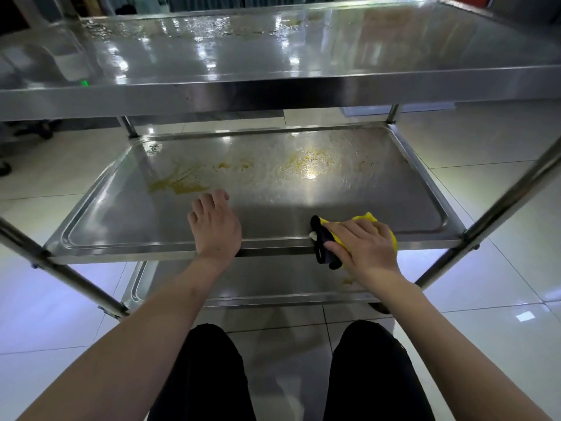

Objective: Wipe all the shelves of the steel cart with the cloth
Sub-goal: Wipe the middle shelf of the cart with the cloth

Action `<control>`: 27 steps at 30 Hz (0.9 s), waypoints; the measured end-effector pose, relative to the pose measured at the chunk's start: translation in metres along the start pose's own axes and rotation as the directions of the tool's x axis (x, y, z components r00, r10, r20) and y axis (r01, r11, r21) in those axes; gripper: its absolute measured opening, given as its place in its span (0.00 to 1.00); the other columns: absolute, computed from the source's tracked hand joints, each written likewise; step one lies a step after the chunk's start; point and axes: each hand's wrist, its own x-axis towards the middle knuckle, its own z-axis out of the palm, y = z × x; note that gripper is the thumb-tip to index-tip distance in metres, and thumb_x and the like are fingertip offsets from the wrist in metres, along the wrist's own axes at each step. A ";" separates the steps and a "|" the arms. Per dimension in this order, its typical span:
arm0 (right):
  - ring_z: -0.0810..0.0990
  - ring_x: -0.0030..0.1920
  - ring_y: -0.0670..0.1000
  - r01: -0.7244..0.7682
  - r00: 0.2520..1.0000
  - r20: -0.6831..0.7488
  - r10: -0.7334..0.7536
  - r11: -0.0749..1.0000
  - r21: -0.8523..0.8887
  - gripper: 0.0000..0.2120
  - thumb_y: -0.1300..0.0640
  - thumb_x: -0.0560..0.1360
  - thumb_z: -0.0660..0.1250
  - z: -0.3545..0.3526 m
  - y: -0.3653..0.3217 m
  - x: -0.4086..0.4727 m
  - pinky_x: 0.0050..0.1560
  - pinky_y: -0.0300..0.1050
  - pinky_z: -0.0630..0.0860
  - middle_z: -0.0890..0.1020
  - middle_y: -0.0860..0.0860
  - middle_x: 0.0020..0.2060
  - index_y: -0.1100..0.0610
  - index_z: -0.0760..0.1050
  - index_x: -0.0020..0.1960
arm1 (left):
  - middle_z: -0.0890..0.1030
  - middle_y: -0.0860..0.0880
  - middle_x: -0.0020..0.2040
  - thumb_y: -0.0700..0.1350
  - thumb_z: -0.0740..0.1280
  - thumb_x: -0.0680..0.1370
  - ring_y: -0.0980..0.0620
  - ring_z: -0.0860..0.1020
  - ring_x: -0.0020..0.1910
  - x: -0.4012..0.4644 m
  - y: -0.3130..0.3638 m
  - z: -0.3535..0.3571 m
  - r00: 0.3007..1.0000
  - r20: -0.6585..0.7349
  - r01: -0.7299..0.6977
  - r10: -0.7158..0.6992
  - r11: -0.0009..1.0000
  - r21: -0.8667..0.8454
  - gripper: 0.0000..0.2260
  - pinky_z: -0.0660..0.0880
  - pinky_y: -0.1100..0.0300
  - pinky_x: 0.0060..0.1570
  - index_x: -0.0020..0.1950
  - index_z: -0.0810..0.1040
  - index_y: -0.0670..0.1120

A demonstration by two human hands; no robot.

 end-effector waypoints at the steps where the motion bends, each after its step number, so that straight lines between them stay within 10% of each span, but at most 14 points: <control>1: 0.81 0.56 0.53 -0.003 1.000 -0.001 0.003 1.000 0.000 0.25 0.36 0.86 0.50 0.002 0.000 -0.002 0.60 0.58 0.71 0.84 0.41 0.53 0.45 0.80 0.67 | 0.74 0.41 0.57 0.34 0.59 0.74 0.38 0.71 0.55 -0.001 0.001 0.000 1.000 0.003 0.008 -0.008 1.000 0.000 0.17 0.68 0.45 0.52 0.62 0.70 0.44; 10: 0.80 0.57 0.54 0.074 0.996 0.051 -0.073 0.997 -0.006 0.21 0.37 0.85 0.52 0.020 -0.038 0.009 0.60 0.60 0.72 0.83 0.41 0.55 0.43 0.79 0.66 | 0.74 0.40 0.56 0.47 0.45 0.72 0.37 0.72 0.55 -0.002 0.006 -0.001 0.998 -0.046 0.038 -0.038 0.999 -0.004 0.24 0.69 0.43 0.52 0.61 0.72 0.43; 27: 0.82 0.56 0.54 0.098 0.993 0.065 -0.103 0.992 0.076 0.19 0.39 0.82 0.57 0.013 -0.035 0.015 0.57 0.58 0.72 0.84 0.43 0.53 0.45 0.79 0.64 | 0.76 0.42 0.51 0.36 0.63 0.74 0.38 0.74 0.50 -0.003 0.004 0.011 0.973 -0.191 0.144 -0.129 0.987 0.068 0.13 0.69 0.45 0.48 0.57 0.73 0.45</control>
